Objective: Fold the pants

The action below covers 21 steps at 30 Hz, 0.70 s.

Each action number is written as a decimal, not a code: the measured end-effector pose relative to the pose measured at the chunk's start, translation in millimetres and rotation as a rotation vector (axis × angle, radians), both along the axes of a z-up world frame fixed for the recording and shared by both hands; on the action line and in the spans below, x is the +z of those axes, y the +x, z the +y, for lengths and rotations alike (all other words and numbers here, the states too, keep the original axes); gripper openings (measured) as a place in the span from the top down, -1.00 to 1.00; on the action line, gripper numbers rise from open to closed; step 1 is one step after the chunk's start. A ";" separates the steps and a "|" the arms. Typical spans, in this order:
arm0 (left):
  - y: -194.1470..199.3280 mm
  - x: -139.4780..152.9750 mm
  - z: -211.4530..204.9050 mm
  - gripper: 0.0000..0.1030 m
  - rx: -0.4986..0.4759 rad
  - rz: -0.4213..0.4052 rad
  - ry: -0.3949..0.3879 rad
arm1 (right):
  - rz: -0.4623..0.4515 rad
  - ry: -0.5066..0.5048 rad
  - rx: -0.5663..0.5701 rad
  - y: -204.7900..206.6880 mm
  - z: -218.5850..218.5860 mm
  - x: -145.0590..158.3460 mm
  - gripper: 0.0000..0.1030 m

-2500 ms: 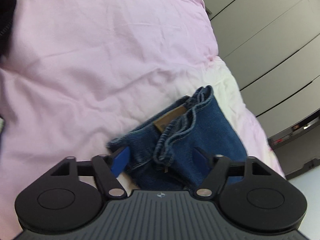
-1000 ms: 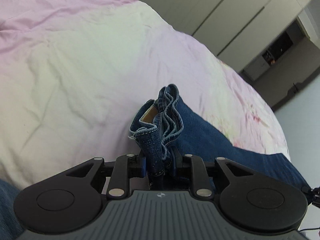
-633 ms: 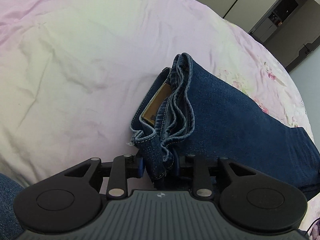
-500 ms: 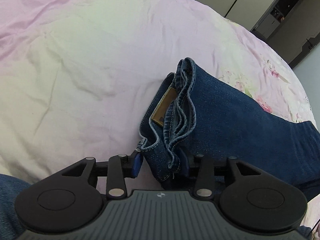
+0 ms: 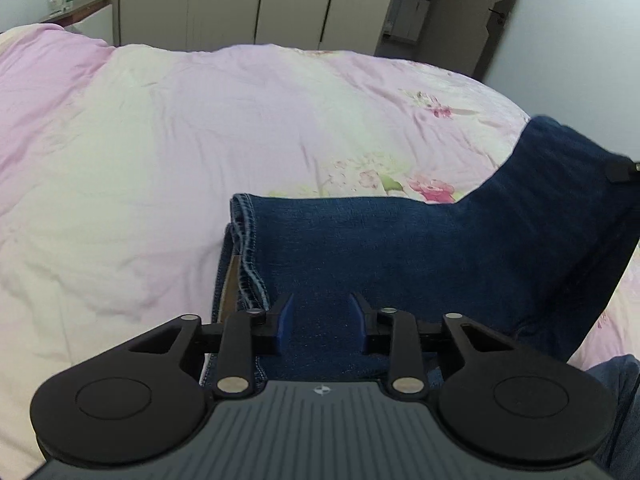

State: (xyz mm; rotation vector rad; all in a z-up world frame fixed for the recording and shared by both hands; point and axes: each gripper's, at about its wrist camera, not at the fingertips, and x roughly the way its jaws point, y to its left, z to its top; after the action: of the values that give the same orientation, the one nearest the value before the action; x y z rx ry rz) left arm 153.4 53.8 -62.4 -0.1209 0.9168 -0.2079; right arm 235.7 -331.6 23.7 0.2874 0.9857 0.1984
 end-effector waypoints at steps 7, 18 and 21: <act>15.5 -49.5 3.8 0.52 -0.034 0.136 0.001 | 0.002 0.040 0.115 8.6 81.5 1.2 0.79; 16.6 -34.8 71.3 0.55 0.114 0.126 -0.263 | 0.179 0.039 0.338 14.8 220.0 -96.3 0.77; 18.4 -31.5 80.6 0.54 0.139 0.124 -0.255 | 0.202 -0.010 0.371 10.7 240.1 -128.4 0.76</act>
State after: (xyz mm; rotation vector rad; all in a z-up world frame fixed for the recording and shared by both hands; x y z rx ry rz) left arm 171.8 134.5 -94.0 -0.4366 0.9986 -0.1894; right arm 246.5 -91.5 -104.6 0.1139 1.2360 0.5091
